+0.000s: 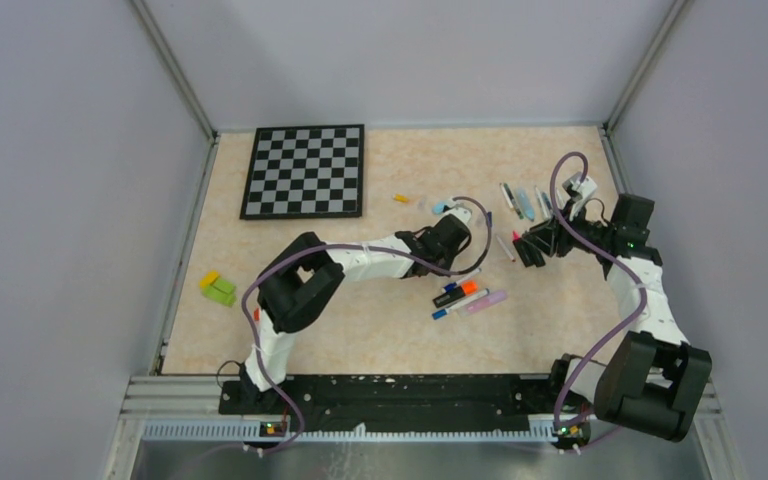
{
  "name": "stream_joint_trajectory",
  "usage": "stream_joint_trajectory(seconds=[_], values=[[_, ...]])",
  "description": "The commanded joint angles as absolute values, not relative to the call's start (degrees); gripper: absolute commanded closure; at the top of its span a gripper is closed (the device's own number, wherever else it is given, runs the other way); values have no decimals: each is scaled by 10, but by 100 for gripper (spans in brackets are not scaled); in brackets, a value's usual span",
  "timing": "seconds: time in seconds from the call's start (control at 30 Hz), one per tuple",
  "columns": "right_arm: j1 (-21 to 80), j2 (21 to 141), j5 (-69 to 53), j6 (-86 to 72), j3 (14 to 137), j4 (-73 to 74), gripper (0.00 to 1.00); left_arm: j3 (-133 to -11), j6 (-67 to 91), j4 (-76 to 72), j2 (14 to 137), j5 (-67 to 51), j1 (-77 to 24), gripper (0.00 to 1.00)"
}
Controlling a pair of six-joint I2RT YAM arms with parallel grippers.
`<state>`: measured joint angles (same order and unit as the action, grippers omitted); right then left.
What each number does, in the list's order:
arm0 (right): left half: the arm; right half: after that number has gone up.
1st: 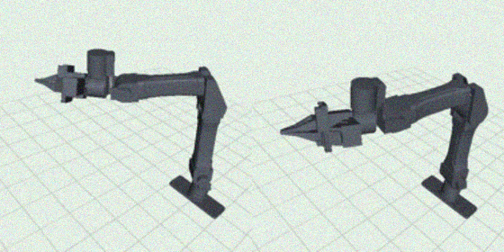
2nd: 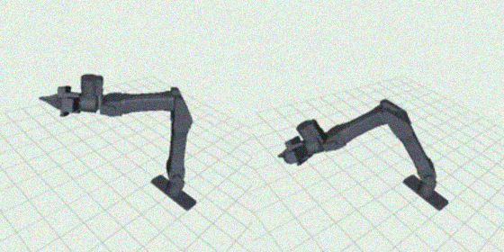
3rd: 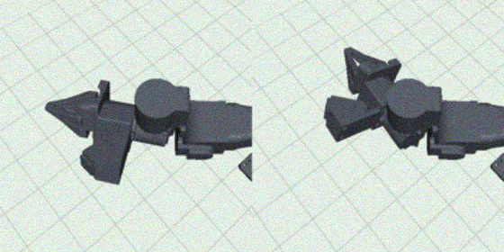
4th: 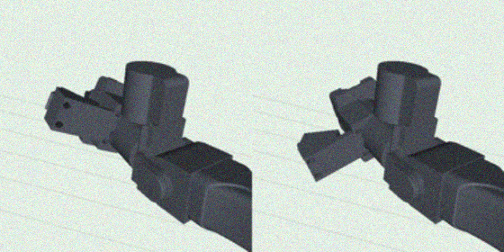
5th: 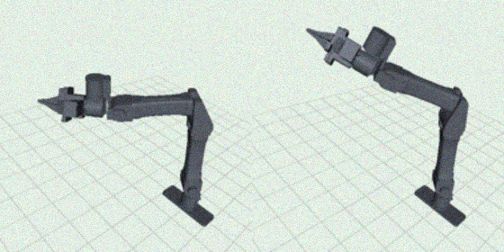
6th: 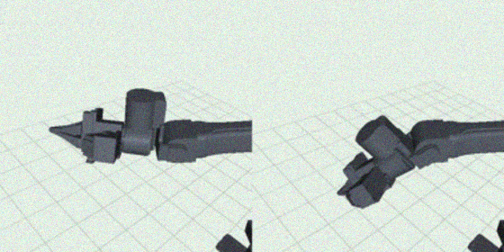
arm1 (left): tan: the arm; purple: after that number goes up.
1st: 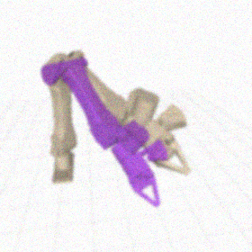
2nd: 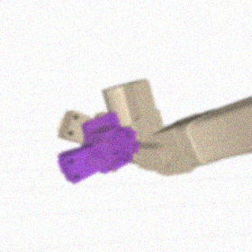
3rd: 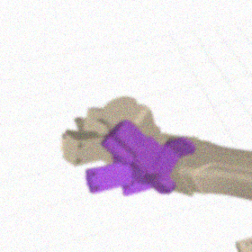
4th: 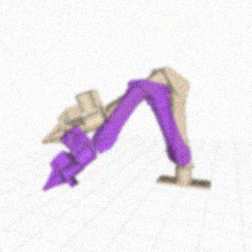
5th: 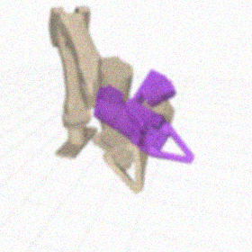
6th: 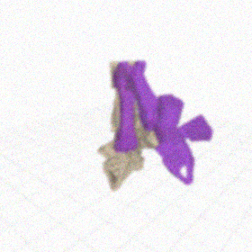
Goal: Open the pen caps
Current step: Place the pen cap at the center of the board.
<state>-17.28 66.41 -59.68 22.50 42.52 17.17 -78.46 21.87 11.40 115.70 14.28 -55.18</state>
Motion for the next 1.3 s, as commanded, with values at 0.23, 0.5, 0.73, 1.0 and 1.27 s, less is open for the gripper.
stream_joint_trajectory(seconds=[0.23, 0.5, 0.73, 1.0, 1.27], values=[[-172, 658, -609, 238, 432, 155, 67, -826, 194, 188, 1188, 201, -554, 75], [-172, 658, -609, 238, 432, 156, 67, -827, 186, 204, 1183, 215, -554, 65], [-172, 661, -608, 240, 432, 157, 67, -801, 180, 173, 1132, 195, -554, 61], [-172, 660, -610, 242, 431, 159, 68, -749, 169, 128, 1054, 187, -554, 58], [-172, 661, -611, 244, 430, 160, 68, -647, 142, 36, 943, 147, -553, 55]])
